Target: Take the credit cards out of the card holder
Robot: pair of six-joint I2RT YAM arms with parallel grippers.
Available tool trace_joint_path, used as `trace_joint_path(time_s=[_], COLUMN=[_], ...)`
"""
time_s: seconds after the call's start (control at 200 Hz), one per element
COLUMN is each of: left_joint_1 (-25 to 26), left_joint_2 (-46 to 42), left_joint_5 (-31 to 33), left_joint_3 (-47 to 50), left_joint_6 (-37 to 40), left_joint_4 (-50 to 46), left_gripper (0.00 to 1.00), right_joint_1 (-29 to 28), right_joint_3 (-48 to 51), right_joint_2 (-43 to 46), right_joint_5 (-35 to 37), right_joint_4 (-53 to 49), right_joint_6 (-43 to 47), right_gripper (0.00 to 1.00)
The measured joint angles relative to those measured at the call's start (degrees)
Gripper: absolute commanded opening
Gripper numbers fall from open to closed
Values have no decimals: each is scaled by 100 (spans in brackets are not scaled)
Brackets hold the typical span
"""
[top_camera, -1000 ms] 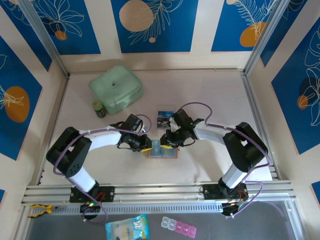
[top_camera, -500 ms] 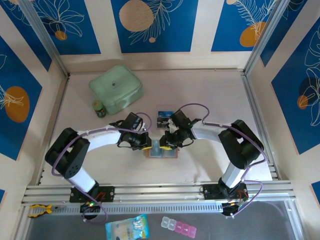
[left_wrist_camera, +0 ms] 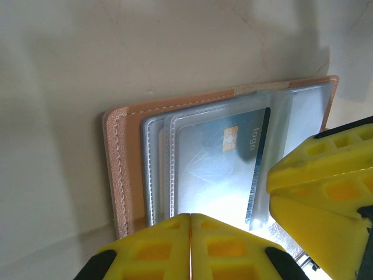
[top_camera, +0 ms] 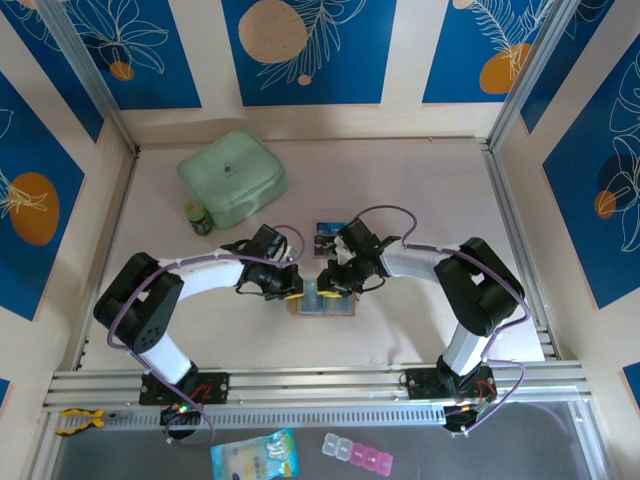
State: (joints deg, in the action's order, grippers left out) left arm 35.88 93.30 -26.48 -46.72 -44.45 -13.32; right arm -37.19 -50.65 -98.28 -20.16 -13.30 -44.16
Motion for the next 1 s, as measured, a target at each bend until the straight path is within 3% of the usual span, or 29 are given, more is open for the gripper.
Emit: trace_joint_path(time_s=[0.815,1.0], left_joint_1=[-4,-4], left_joint_2=[81,85], left_joint_5=[-2,-4], left_joint_3=[33,33], left_joint_6=[2,0], left_joint_4=[0,2], left_gripper=[7,7], right_joint_1=[0,0], right_joint_3=[-74,-81], right_joint_2=[-356,-376], right_joint_5=[-251,-258], right_joint_4=[192,190], right_joint_6=[-2,0], right_gripper=[18,21])
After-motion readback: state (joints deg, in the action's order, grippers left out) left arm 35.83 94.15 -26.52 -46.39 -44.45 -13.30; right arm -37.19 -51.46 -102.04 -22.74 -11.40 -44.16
